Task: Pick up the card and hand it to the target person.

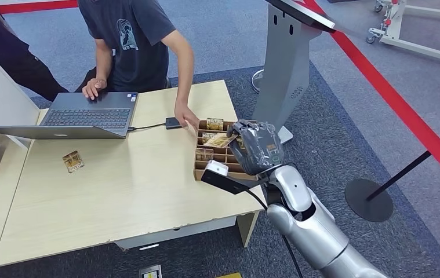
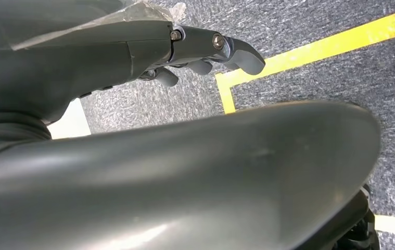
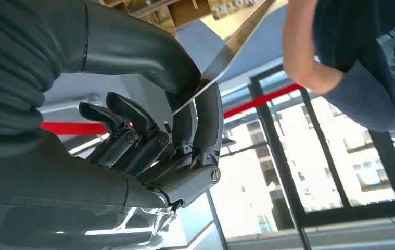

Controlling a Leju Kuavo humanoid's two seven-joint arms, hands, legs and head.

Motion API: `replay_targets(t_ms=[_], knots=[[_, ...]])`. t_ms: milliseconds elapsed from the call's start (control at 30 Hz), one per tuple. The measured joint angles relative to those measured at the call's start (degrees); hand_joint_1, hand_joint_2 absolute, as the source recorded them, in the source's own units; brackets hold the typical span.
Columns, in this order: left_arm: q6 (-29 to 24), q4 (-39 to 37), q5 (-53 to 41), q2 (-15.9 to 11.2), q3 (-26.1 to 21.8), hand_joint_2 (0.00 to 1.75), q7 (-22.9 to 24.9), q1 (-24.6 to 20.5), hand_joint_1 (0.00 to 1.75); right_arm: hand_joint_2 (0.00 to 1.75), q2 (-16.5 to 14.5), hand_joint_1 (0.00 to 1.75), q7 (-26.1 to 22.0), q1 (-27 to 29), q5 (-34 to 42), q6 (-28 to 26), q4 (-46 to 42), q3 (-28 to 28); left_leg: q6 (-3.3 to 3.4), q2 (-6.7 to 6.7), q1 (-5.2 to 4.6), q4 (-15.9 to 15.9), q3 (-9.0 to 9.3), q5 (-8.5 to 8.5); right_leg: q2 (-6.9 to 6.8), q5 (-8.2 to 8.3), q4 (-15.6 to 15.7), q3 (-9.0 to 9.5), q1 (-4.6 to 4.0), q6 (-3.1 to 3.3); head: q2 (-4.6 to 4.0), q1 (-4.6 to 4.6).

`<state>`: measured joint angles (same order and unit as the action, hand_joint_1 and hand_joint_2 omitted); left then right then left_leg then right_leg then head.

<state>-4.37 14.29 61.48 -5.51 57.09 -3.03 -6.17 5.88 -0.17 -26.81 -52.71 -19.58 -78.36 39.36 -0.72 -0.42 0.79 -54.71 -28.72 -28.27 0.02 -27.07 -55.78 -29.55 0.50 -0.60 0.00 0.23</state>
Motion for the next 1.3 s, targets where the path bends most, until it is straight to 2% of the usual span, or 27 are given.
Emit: replay_targets(t_ms=[200, 400, 567, 700, 867, 1000, 1300], knots=[[0.5, 0.0, -1.8, 0.0, 1.1, 0.0, -1.0, -0.3, 0.0, 1.75, -1.0, 1.75, -2.4, -2.2, 0.8, -4.0, 0.1, 0.5, 0.01, -0.01, 0.0, 0.0, -0.01, 0.03, 0.0, 0.02, 0.0, 0.01, 0.0, 0.01, 0.0, 0.01], [0.7, 0.0, -2.3, 0.1, 1.6, 0.0, -0.8, -0.4, 0.0, 1.75, -2.9, 1.75, -2.6, -5.6, 2.4, -3.9, 5.1, 1.3, -0.02, -0.02, 0.0, 0.0, -0.03, 0.06, 0.0, 0.04, 0.0, 0.01, 0.0, 0.0, 0.0, -0.01], [0.6, 0.0, -1.8, 0.1, 1.9, 0.0, -0.5, -0.6, 0.0, 1.75, -5.8, 1.75, -3.4, -9.4, 3.4, -2.6, 11.7, 2.1, -0.02, -0.02, 0.01, 0.0, -0.05, 0.06, 0.0, 0.04, -0.1, -0.01, 0.0, 0.0, 0.0, 0.0], [0.6, 0.0, -1.8, 0.1, 2.4, 0.0, -0.3, -0.6, 0.0, 1.75, -8.3, 0.0, -4.2, -11.7, 3.6, -0.6, 17.0, 3.3, -0.02, -0.03, 0.01, 0.0, -0.06, 0.07, -0.01, 0.04, -0.1, -0.02, -0.01, 0.0, 0.0, -0.01], [0.8, 0.0, -2.0, 0.1, 2.8, 0.0, -0.1, -0.7, 0.0, 1.75, -11.7, 0.0, -4.8, -13.8, 3.6, 3.3, 23.0, 5.4, -0.02, -0.03, 0.02, 0.0, -0.07, 0.07, -0.01, 0.04, -0.1, -0.03, -0.02, 0.01, 0.0, 0.01], [0.7, 0.0, -1.9, 0.1, 2.8, 0.0, -0.1, -0.7, 0.0, 1.75, -13.4, 0.0, -4.9, -14.8, 4.0, 3.6, 26.4, 6.6, -0.02, -0.03, 0.02, 0.0, -0.07, 0.07, -0.01, 0.04, -0.1, -0.04, -0.02, 0.01, 0.0, 0.0], [0.3, 0.0, -0.3, 0.1, 2.8, 0.0, 0.4, -0.6, 0.0, 1.75, -13.7, 0.0, -4.7, -15.0, 6.3, 2.7, 29.2, 7.8, -0.02, -0.02, 0.01, 0.0, -0.05, 0.07, -0.01, 0.04, 0.0, -0.05, -0.01, 0.0, 0.0, -0.01]])
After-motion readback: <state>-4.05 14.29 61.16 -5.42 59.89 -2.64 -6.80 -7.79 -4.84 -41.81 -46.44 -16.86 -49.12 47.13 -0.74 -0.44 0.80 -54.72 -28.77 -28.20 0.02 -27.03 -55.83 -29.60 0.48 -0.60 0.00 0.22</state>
